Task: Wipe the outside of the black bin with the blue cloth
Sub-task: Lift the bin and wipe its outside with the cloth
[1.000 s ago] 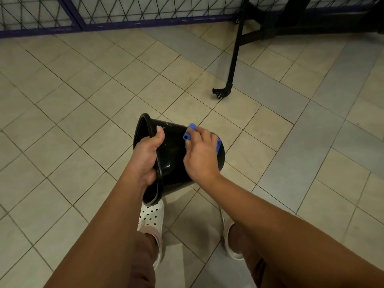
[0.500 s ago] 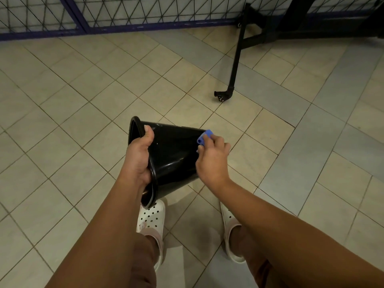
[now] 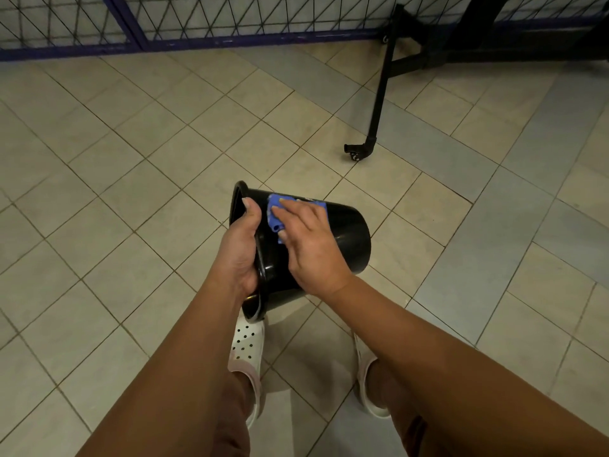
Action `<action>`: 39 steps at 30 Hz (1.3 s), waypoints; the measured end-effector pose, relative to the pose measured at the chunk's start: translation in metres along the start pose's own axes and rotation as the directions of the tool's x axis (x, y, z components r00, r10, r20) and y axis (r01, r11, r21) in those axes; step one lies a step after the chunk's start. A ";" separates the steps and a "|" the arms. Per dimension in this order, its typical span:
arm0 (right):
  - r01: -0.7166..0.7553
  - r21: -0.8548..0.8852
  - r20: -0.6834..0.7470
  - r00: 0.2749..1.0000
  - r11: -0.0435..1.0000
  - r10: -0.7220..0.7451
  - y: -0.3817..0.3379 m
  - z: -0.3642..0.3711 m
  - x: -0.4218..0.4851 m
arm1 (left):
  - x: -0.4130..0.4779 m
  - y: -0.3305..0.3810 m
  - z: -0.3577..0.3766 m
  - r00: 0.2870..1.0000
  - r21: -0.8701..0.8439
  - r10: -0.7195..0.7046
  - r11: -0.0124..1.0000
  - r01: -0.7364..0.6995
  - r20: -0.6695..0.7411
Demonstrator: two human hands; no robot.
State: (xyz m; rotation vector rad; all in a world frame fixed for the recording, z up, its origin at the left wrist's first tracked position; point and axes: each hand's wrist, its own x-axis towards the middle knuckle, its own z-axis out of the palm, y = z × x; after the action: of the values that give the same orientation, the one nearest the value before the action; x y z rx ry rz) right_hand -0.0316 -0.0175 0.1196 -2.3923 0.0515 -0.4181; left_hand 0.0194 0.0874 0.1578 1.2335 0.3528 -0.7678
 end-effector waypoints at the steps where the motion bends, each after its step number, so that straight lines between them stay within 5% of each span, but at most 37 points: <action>1: -0.023 -0.004 -0.020 1.000 1.000 0.023 0.001 0.000 -0.002 | 0.001 -0.001 0.001 1.000 0.010 0.002 1.000 -0.002 -0.011; 7: 0.157 -0.036 -0.008 0.988 0.987 -0.157 -0.008 0.002 -0.022 | 0.007 0.001 -0.004 0.998 -0.070 -0.037 0.997 0.034 -0.042; 11: 0.037 -0.113 0.029 0.999 0.993 -0.034 -0.014 0.000 -0.002 | 0.004 -0.006 0.005 1.000 0.019 -0.011 1.000 0.012 -0.016; 16: -0.076 -0.040 -0.094 0.993 0.996 0.072 -0.004 -0.007 0.007 | 0.001 -0.013 0.013 0.998 -0.006 -0.023 1.000 0.024 0.050; 20: 0.062 0.024 -0.080 0.995 0.998 -0.060 -0.006 0.001 -0.011 | 0.006 -0.003 0.009 0.999 -0.162 -0.028 0.986 0.032 0.021; 27: 0.216 -0.091 0.057 0.976 0.972 -0.211 -0.003 -0.003 -0.020 | 0.012 -0.002 0.002 0.988 -0.167 -0.140 0.978 0.128 -0.063; 32: 0.042 -0.057 0.148 0.988 0.998 -0.033 0.004 -0.011 0.000 | 0.014 -0.005 0.010 0.997 -0.124 -0.033 0.992 0.024 -0.066; 39: -0.189 0.006 -0.101 0.977 0.982 0.188 0.012 0.000 -0.008 | 0.013 -0.006 0.020 0.972 0.014 0.059 0.998 -0.058 -0.226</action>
State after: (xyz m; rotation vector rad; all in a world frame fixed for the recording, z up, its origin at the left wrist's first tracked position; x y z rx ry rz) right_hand -0.0384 -0.0257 0.1091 -2.3417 0.3227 -0.4482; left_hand 0.0215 0.0640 0.1516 1.3369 0.4977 -0.5792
